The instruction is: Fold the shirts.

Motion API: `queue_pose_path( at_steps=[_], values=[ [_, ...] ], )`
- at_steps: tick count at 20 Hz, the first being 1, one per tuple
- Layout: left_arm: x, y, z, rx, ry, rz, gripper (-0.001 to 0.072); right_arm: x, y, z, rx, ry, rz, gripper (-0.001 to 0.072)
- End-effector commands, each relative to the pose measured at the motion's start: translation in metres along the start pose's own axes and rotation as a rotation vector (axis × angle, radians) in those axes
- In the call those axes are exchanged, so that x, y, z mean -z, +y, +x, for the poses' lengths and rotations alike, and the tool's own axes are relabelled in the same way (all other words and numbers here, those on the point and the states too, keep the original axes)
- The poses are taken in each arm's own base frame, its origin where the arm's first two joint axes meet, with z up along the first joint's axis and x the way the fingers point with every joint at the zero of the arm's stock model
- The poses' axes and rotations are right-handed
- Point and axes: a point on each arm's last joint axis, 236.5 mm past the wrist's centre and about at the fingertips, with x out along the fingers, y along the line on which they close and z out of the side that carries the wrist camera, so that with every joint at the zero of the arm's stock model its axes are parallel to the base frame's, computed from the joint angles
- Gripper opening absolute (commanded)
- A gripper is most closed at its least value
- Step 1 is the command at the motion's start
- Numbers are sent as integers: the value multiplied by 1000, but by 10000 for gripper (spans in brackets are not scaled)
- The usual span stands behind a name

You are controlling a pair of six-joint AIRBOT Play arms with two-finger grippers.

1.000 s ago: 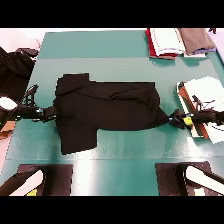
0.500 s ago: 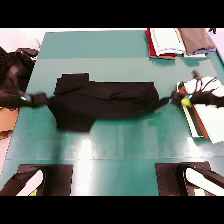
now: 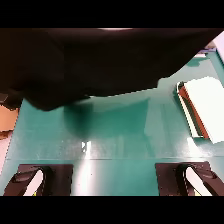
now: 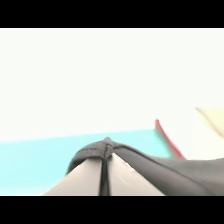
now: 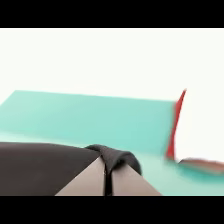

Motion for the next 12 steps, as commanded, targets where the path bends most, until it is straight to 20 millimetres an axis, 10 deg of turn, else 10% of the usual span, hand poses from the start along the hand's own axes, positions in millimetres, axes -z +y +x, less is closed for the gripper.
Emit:
queue_pose_path(
  at_steps=[1,5,8,12],
  values=[
    [-72,-27,-48,11,-225,59,25,-42,14,-50,66,-73,-84,14],
    [-36,-13,-15,13,-67,33,25,-34,4,-43,76,36,-77,13],
    [43,12,51,53,206,-73,26,-1,-29,-4,61,188,5,14],
    [193,68,139,42,598,-266,26,110,-77,72,5,501,213,14]
  ],
)
